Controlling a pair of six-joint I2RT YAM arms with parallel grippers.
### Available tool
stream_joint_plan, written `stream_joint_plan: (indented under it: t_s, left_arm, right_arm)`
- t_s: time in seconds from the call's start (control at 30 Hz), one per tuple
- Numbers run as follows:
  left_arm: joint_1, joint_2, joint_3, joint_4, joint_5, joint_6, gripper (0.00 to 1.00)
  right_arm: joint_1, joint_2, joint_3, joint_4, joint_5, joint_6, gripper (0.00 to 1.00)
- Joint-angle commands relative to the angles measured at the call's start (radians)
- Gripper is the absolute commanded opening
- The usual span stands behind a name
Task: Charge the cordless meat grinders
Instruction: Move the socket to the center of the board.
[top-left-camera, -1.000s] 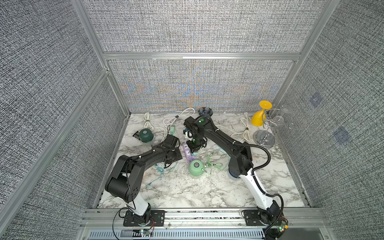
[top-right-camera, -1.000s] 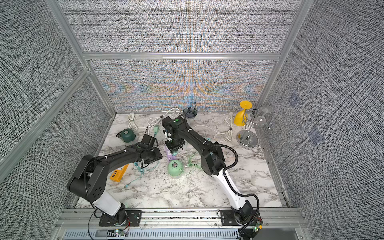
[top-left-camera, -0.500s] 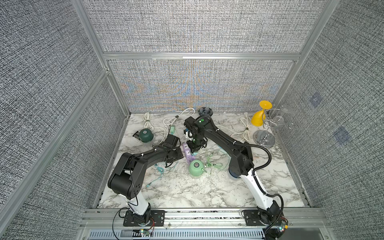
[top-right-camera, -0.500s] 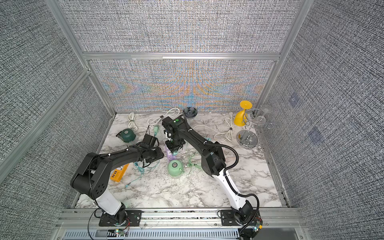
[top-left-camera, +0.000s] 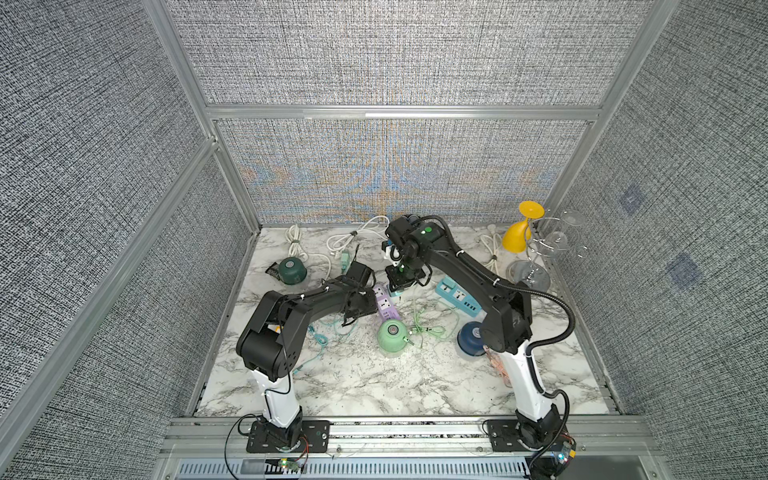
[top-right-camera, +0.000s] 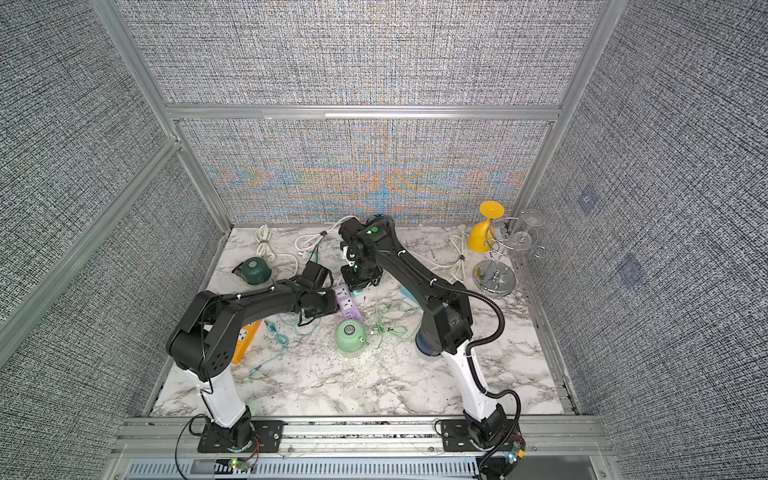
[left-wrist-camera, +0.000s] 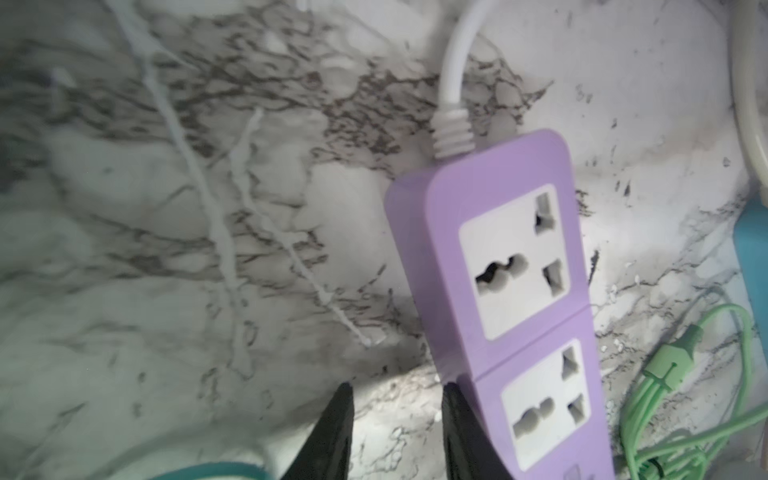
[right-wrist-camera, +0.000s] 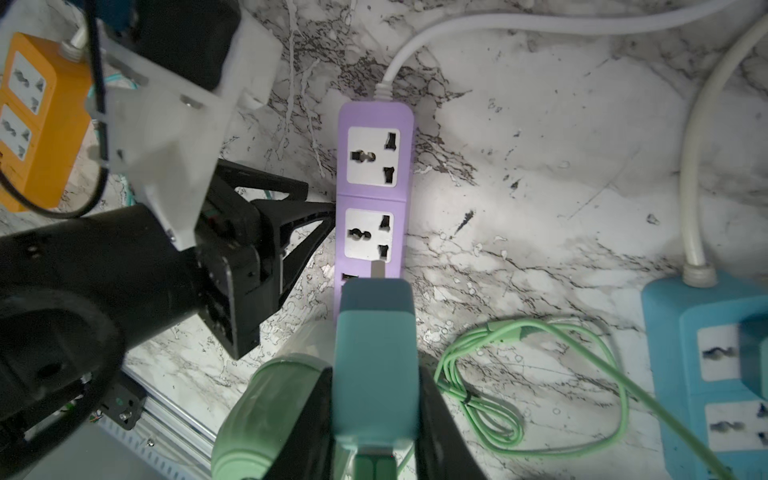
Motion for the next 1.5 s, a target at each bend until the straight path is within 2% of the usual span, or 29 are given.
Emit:
stream_joint_plan:
  t_s: [0.0, 0.17, 0.4, 0.6, 0.7, 0.93, 1.07, 1.27, 1.47]
  left_arm:
    - [-0.021, 0.029, 0.048, -0.031, 0.008, 0.022, 0.37]
    - [-0.041, 0.092, 0.134, -0.051, 0.004, 0.019, 0.37]
    - [-0.052, 0.211, 0.273, -0.072, 0.043, 0.031, 0.37]
    - [-0.011, 0.098, 0.260, -0.121, -0.029, 0.029, 0.39]
    - [0.027, 0.087, 0.295, -0.152, -0.027, 0.046, 0.46]
    - [0.050, 0.318, 0.639, -0.345, -0.037, 0.124, 0.55]
    - [0.048, 0.411, 0.775, -0.407, -0.049, 0.135, 0.57]
    - [0.013, 0.499, 0.891, -0.463, 0.005, 0.164, 0.53]
    - [-0.035, 0.525, 0.889, -0.465, 0.055, 0.202, 0.46]
  right_arm:
    - [-0.015, -0.036, -0.066, 0.059, -0.025, 0.009, 0.00]
    - [-0.053, -0.095, -0.176, 0.105, -0.030, 0.015, 0.00]
    - [-0.093, -0.107, -0.215, 0.106, 0.041, -0.012, 0.00]
    - [-0.116, -0.113, -0.227, 0.134, 0.035, -0.026, 0.00]
    - [-0.132, -0.132, -0.257, 0.163, 0.015, -0.025, 0.00]
    - [-0.150, -0.203, -0.366, 0.220, -0.004, -0.024, 0.00]
    - [-0.155, -0.257, -0.441, 0.262, -0.030, -0.016, 0.00]
    - [-0.162, -0.292, -0.495, 0.270, -0.030, -0.034, 0.00]
    - [-0.164, -0.315, -0.519, 0.262, -0.022, -0.068, 0.00]
